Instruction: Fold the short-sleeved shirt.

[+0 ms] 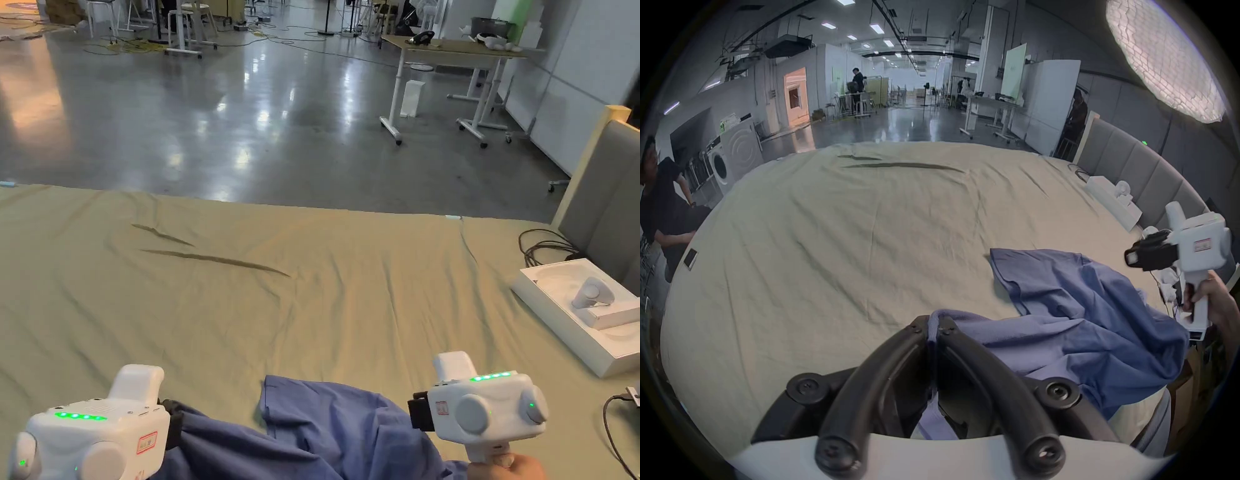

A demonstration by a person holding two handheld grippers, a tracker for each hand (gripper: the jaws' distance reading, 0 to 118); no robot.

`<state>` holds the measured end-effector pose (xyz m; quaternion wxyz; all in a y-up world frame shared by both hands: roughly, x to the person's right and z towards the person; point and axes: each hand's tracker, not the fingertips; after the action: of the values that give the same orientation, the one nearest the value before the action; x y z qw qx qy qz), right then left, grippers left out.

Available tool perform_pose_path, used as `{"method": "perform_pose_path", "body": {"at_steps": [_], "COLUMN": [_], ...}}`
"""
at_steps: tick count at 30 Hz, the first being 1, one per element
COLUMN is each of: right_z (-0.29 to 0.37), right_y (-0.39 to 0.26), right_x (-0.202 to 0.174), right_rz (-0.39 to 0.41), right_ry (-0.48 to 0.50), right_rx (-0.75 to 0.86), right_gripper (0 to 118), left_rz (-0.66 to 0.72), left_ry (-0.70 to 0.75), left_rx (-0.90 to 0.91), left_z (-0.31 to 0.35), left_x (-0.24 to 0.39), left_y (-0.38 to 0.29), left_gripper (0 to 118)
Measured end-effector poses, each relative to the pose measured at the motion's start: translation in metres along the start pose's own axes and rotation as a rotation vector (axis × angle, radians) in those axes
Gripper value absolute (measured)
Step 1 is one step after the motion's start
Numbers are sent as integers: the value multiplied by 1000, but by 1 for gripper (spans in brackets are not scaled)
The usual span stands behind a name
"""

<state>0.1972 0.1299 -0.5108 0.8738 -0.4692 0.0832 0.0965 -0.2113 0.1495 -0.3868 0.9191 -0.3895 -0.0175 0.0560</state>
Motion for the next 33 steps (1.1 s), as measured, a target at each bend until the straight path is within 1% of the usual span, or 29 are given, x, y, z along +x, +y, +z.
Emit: {"method": "perform_pose_path", "body": {"at_steps": [1,3,5,7,10,11,12,13,15,16,17,18,19,20,21,22,23,24,25,27,30,33], "right_z": [-7,-21,-35,-51,-81,-90,-92,-85,-84,-80,-78,-76,-75,-68,-62,-55,-44,-29,-17,9,59,108], "right_y": [0,4,12,20,22,18,16,15,15,14,14,15,15,14,13,11,10,10,10,9,11,16], "right_x": [0,0,-3,-8,-17,-21,-25,-28,-32,-33,-33,-32,-32,-29,-29,-29,-30,-26,-24,-22,-15,-8], "right_rz": [-10,-35,-32,-22,-31,-25,-4,15,31,33,41,55,54,21,19,30,36,30,8,-14,-18,-33], "right_ry": [16,77,80,99,145,133,93,83,73,78,77,64,60,80,91,79,46,59,73,80,77,43], "right_rx": [-15,-34,-41,-73,-194,-241,-204,-160,-165,-159,-155,-143,-139,-125,-110,-59,-5,32,69,159,291,404], "right_gripper": [61,61,63,67,68,68,68,66,56,44,15,0,0,0,0,0,0,0,0,0,0,0], "left_rz": [5,13,14,14,18,19,20,23,27,25,23,24,27,33,38,39,39,36,35,37,27,19], "left_ry": [1,-2,8,15,26,29,34,36,38,40,41,42,42,40,34,33,33,31,29,24,22,19], "left_rx": [4,4,-4,-10,-28,-34,-39,-41,-50,-53,-56,-59,-58,-55,-51,-47,-38,-30,-27,-6,37,75], "left_z": [1,4,5,5,3,2,2,2,-1,-2,-2,-2,-2,-1,2,3,6,8,10,17,32,51], "left_x": [0,0,0,0,-1,-1,-1,-2,-2,-1,-1,0,0,1,1,2,2,3,2,1,1,-2], "left_y": [-1,-5,-10,-15,-20,-22,-24,-26,-28,-28,-29,-29,-29,-28,-27,-26,-24,-21,-19,-14,-1,15], "left_gripper": [5,5,5,5,5,5,5,5,5,5,5,5,5,5,5,5,5,5,5,5,5,5]}}
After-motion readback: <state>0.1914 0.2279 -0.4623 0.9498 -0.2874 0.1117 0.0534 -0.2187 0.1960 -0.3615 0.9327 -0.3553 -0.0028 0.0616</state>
